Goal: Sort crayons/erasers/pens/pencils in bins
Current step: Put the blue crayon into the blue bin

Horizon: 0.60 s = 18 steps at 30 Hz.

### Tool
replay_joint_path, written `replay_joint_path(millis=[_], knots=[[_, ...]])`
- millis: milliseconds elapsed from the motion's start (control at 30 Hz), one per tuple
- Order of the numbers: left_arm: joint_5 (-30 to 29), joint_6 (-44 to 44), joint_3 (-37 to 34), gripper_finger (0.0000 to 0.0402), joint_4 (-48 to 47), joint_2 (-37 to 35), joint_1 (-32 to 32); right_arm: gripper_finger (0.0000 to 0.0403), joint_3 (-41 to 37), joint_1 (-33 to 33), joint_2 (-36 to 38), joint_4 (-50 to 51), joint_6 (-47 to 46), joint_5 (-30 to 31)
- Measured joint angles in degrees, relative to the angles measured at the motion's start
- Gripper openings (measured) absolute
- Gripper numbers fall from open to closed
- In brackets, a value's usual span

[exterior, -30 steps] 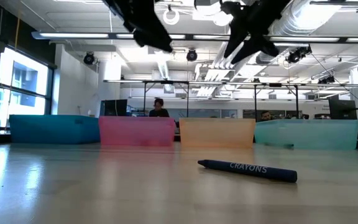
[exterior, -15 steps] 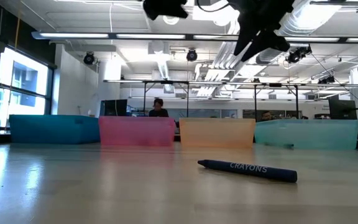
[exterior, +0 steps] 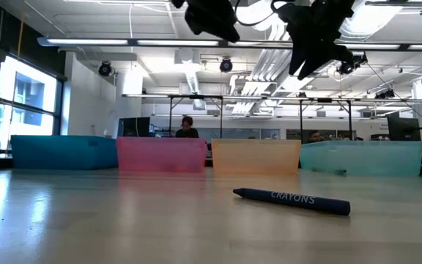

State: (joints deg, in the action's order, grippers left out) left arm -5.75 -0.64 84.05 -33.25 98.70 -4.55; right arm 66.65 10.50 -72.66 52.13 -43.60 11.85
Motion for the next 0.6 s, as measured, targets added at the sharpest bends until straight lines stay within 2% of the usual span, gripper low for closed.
replay_joint_path(millis=[333, 600], knots=[[-0.96, 0.0, 4.99, 0.0227, -1.07, 9.69, -3.97, 0.0119, 0.0, 0.0, -0.02, 0.36, 0.56, 1.67], [-1.1, 1.51, 5.07, 0.0227, -1.33, 12.5, -5.02, 0.0119, 0.02, 0.0, -0.02, 0.36, 1.18, 1.69]])
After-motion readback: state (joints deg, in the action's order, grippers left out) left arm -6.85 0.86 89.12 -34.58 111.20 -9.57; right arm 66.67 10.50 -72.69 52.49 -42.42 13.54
